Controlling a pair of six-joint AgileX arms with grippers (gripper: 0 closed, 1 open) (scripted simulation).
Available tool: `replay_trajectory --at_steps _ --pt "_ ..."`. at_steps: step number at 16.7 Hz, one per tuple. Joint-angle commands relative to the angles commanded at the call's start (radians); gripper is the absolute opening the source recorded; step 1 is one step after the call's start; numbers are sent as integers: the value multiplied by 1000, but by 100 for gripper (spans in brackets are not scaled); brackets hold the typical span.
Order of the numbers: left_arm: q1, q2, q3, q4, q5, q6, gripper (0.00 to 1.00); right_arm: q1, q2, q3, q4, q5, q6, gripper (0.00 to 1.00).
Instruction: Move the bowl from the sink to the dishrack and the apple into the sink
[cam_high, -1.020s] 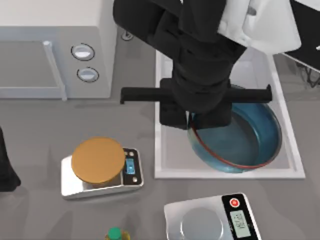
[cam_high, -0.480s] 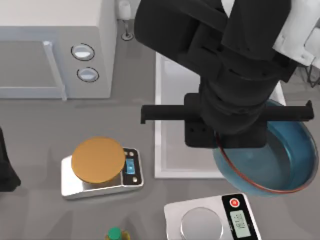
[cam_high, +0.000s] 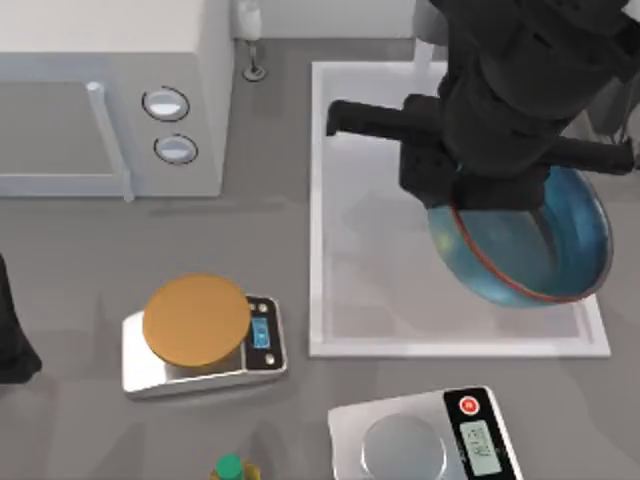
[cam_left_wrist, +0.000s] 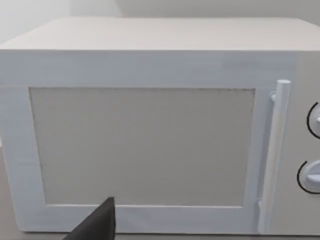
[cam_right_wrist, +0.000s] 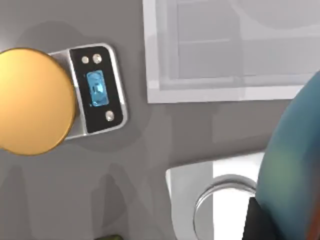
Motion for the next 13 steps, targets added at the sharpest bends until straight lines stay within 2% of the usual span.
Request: replay_trajectory --at_steps 13 --pt "0 0 0 0 0 0 100 -1007 -320 -391 1161 -399 -690 0"
